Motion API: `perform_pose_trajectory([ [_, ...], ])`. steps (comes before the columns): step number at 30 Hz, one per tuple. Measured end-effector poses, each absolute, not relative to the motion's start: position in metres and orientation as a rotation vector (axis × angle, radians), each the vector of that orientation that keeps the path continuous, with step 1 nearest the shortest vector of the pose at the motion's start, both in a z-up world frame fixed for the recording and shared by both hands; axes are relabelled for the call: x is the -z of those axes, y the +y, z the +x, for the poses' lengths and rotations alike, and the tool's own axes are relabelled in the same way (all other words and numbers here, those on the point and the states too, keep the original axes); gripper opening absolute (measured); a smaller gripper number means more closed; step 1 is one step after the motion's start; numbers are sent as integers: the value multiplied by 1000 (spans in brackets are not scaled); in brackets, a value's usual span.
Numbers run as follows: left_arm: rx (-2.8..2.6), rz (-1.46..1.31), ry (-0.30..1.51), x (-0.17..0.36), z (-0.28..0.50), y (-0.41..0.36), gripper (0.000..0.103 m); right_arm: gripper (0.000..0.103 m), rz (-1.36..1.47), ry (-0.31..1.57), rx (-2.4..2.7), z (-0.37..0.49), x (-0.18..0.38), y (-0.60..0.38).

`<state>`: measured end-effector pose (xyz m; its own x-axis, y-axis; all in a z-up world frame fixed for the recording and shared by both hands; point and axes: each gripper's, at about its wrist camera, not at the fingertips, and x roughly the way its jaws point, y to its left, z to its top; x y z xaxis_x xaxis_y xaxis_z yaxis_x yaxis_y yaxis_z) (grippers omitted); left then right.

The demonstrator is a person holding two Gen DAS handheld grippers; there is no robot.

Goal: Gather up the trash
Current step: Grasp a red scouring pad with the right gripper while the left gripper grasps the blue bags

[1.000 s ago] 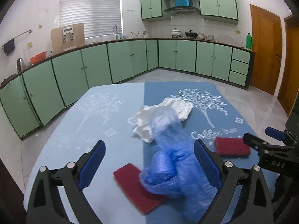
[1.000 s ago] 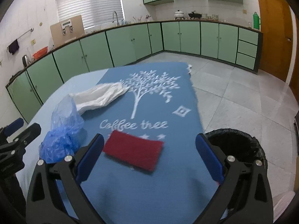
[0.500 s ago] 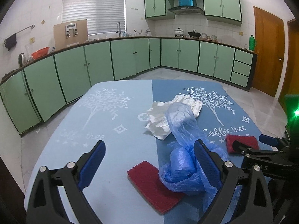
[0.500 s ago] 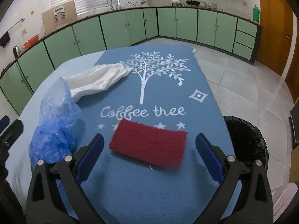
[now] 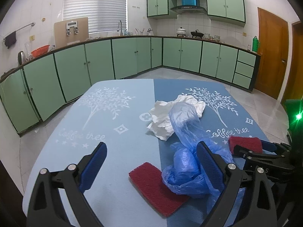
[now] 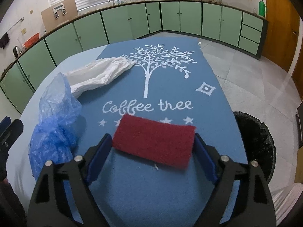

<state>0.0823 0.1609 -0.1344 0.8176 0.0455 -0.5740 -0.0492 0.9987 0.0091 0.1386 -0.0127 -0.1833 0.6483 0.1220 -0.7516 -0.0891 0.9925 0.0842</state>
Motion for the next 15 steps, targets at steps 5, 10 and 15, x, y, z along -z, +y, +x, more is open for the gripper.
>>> perform_pose_trajectory([
  [5,-37,-6,617,134,81,152,93,64,59,854,-133,136,179,-21],
  [10,-33,-5,619,133,80,144,93,75,91,876,-154,135,181,-22],
  [15,-36,-4,621,134,79,143,93,85,53,889,-153,133,184,-10],
])
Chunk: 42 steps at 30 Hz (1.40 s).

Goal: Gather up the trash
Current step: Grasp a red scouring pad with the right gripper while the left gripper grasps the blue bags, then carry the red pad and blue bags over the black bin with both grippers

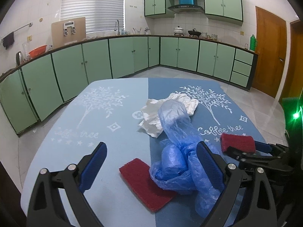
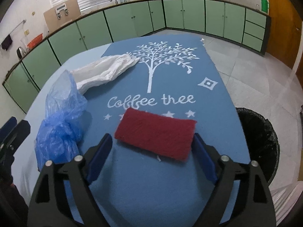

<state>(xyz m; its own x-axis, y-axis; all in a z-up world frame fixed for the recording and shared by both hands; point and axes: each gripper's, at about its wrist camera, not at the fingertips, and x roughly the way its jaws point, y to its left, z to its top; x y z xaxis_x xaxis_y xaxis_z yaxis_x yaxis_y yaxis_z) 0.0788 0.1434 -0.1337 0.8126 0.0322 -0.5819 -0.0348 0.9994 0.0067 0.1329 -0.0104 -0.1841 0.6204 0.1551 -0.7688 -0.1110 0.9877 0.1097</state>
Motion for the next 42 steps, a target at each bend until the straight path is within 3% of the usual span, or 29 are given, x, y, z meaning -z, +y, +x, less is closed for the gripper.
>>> perform_pose_trajectory([
  [16,-49,-38,616,134,73,155,93,81,11,827,-141,121,173,-15],
  [32,25,-11,654,143,80,103,92,81,55,778,-37,108,155,-81],
  [36,29,12,701,150,89,89,61,81,63,778,-16,107,158,-97],
  [37,22,31,710,151,91,84,59,81,68,778,-11,106,158,-101],
  [40,10,66,713,152,90,74,25,81,84,778,-5,105,161,-108],
  [42,12,60,718,151,90,69,19,81,89,778,-3,105,161,-111],
])
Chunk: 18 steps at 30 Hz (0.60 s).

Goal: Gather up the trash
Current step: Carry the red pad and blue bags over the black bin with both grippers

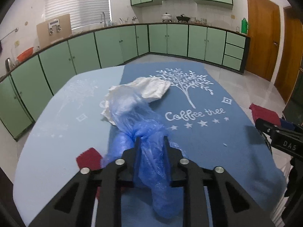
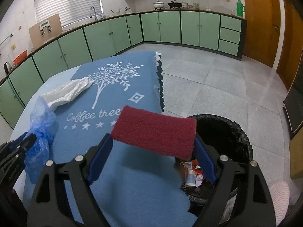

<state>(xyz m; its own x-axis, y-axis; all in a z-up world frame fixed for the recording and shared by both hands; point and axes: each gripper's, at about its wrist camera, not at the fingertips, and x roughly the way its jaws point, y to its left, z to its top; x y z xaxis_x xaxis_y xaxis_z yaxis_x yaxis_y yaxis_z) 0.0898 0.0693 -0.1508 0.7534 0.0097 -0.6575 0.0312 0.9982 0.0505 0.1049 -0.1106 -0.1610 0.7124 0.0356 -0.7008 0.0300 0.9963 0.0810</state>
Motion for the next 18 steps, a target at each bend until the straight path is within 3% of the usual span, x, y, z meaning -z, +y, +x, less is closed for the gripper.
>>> perform_pose_trajectory([
  [6,55,44,686,141,79,58,7,81,92,753,0,104,153,-118],
  [18,125,25,603,111,83,38,5,81,87,687,-7,92,121,-127],
])
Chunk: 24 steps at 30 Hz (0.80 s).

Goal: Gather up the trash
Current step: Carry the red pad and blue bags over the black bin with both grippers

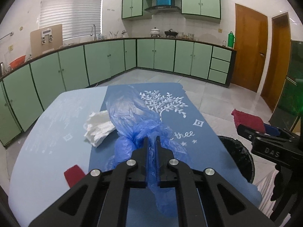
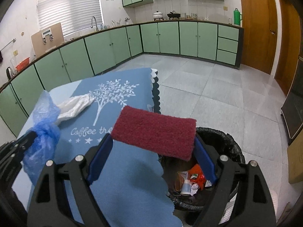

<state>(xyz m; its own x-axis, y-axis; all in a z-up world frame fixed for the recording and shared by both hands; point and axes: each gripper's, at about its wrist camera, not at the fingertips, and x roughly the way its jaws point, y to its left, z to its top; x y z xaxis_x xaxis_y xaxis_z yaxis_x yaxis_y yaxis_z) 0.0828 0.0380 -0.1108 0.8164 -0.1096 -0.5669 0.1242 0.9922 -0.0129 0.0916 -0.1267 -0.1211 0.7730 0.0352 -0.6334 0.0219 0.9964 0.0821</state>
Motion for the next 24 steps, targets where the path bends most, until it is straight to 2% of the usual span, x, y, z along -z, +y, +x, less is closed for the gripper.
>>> perform_pose_trajectory([
  [10,169,33,593,104,96,13,5,81,82,639,-18,80,98,-137],
  [24,286,63,594,103,128,-50,5,81,101,623,75,76,96,-192],
])
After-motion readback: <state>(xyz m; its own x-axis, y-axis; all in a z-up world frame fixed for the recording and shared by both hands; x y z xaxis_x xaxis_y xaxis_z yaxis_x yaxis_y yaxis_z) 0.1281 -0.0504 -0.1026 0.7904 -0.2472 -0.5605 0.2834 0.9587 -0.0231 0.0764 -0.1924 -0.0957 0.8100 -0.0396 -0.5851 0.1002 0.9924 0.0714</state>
